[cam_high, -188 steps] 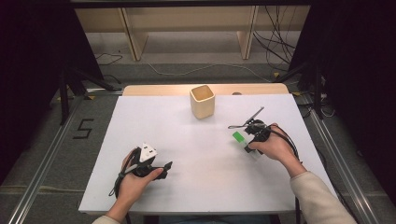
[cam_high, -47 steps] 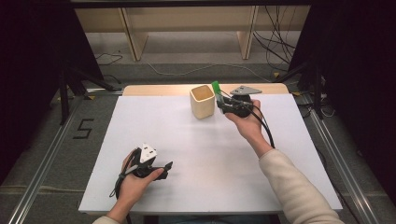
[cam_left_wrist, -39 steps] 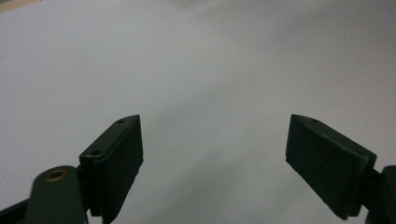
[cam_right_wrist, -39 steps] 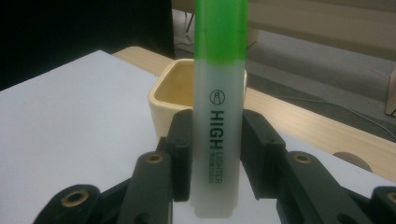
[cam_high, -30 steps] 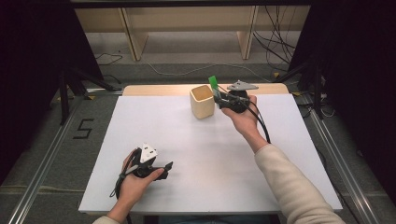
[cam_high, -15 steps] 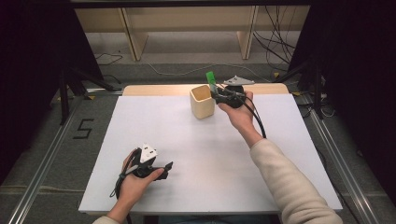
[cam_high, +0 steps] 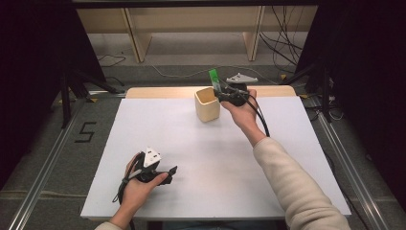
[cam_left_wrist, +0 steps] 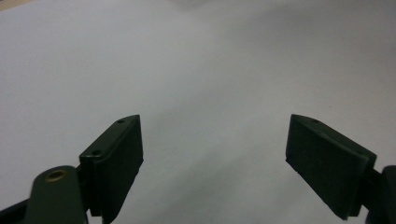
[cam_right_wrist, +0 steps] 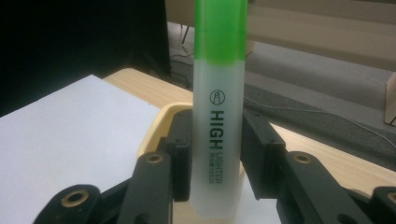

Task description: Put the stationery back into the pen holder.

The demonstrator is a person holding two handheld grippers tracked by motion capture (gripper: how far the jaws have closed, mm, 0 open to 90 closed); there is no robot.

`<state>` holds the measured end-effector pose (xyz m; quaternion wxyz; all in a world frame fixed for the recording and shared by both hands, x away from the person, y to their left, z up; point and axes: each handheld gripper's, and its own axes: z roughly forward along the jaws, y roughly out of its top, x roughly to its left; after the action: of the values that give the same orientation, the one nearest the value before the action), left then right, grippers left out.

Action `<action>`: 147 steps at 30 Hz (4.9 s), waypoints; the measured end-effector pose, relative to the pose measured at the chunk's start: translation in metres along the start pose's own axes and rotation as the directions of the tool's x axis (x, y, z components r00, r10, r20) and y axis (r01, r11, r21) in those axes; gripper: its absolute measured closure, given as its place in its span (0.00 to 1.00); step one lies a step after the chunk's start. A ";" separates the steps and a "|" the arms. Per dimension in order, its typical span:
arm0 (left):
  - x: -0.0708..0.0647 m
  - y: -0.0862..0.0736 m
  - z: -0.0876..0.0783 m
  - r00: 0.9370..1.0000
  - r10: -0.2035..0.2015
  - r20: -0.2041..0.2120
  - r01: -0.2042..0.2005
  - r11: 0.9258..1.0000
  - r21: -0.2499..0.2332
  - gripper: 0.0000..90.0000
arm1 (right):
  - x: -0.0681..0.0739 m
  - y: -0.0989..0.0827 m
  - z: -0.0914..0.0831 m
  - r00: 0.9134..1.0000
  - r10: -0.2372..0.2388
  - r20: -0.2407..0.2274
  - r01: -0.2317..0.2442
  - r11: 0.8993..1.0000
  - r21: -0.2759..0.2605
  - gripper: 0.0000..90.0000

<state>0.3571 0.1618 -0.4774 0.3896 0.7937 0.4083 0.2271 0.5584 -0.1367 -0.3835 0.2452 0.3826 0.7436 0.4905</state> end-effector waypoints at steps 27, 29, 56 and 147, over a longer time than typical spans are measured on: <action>0.000 0.000 0.000 1.000 0.000 0.001 0.000 1.000 -0.001 0.21 | -0.003 0.007 0.014 1.000 0.010 0.006 -0.010 1.000 -0.007 0.74; 0.000 0.000 0.000 1.000 0.000 0.001 0.000 1.000 -0.001 0.21 | -0.003 0.007 0.014 1.000 0.014 0.007 -0.014 1.000 -0.003 0.74; 0.001 0.000 0.000 1.000 0.000 0.002 0.000 1.000 -0.002 0.21 | 0.000 0.013 0.027 1.000 0.015 0.002 -0.015 1.000 -0.007 0.74; 0.000 0.000 0.000 1.000 0.002 0.005 -0.002 1.000 0.000 0.21 | 0.006 -0.006 0.023 1.000 -0.010 0.000 0.010 0.997 0.082 0.31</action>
<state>0.3574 0.1620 -0.4780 0.3904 0.7947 0.4066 0.2254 0.5700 -0.1213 -0.3984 0.2320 0.3889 0.7647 0.4584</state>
